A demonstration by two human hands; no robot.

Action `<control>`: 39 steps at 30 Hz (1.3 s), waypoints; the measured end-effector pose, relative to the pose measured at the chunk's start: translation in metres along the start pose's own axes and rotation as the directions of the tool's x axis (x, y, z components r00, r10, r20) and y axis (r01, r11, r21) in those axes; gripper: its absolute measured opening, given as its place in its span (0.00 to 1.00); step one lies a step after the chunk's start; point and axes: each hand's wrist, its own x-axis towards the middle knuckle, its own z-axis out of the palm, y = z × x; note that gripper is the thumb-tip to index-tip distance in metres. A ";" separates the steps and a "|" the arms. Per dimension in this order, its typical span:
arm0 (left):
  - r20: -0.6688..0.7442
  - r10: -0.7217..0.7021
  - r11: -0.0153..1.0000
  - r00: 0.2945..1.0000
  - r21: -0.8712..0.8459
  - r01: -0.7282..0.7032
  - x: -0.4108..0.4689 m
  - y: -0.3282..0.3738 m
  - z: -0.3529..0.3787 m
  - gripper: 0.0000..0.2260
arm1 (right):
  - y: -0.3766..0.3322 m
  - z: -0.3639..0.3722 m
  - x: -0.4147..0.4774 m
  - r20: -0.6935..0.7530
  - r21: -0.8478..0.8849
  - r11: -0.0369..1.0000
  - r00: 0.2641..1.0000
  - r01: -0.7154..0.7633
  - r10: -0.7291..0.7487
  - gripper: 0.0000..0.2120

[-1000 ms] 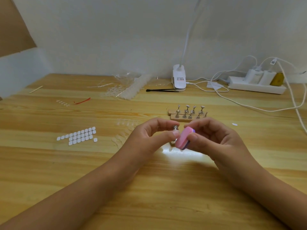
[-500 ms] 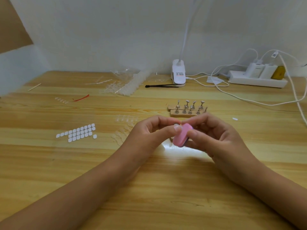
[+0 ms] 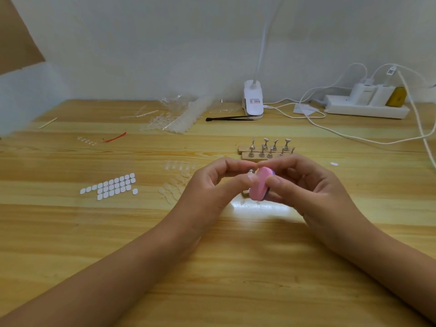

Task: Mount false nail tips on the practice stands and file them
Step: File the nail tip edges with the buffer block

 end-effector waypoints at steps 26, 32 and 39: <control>0.126 0.071 0.997 0.989 -0.024 -0.069 0.002 -0.002 -0.006 0.13 | 0.001 -0.003 0.002 -0.042 0.023 0.997 0.996 0.074 -0.073 0.07; 0.124 0.057 0.998 0.991 -0.027 -0.054 0.003 -0.002 -0.007 0.14 | -0.002 -0.003 0.002 -0.079 0.010 0.991 0.988 0.133 -0.132 0.08; 0.143 0.067 0.997 0.987 -0.046 -0.061 0.003 -0.001 -0.009 0.13 | -0.003 -0.002 0.000 -0.064 0.003 0.993 0.991 0.118 -0.118 0.07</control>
